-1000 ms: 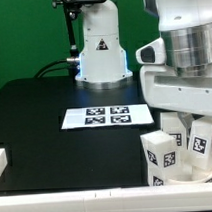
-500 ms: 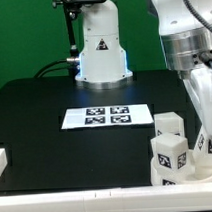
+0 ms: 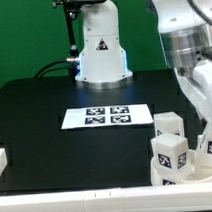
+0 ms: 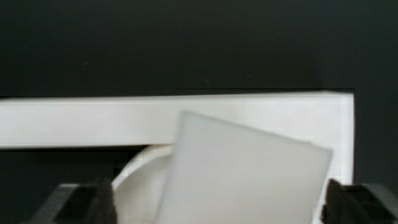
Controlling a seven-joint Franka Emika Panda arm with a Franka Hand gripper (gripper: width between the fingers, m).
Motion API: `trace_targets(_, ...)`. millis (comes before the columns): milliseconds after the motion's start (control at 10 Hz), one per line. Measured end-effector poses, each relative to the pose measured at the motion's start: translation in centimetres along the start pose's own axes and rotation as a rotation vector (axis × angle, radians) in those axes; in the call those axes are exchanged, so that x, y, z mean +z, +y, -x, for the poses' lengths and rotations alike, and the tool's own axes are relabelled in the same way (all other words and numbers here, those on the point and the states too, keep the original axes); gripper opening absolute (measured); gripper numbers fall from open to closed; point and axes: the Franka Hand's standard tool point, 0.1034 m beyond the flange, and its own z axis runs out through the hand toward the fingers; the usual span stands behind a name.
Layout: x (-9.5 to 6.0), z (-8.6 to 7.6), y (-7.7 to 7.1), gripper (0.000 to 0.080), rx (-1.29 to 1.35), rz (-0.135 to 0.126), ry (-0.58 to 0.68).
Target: Assemble stool
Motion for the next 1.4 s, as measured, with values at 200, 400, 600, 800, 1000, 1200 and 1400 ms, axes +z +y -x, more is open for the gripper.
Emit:
trace_targets(200,-1.2,1.4,0.3,0.0641,-0.255,0.042,0.018)
trace_targets(400,-0.9,0.7,0.3,0.0648,-0.389,0.04,0.024)
trace_targets(600,-1.2,0.8,0.1,0.0649,-0.698,0.05,0.052)
trace_targets(800,-1.4,1.1,-0.5,0.0649,-1.067,0.043,0.075)
trace_targets(1000,-1.1,2.1,-0.1,0.0649,-1.23,0.07,0.096)
trace_targets(1200,-1.1,1.7,-0.1,0.0649,-1.375,0.082,0.095)
trace_targets(1400,-1.1,1.2,-0.4,0.0649,-1.716,0.117,0.124)
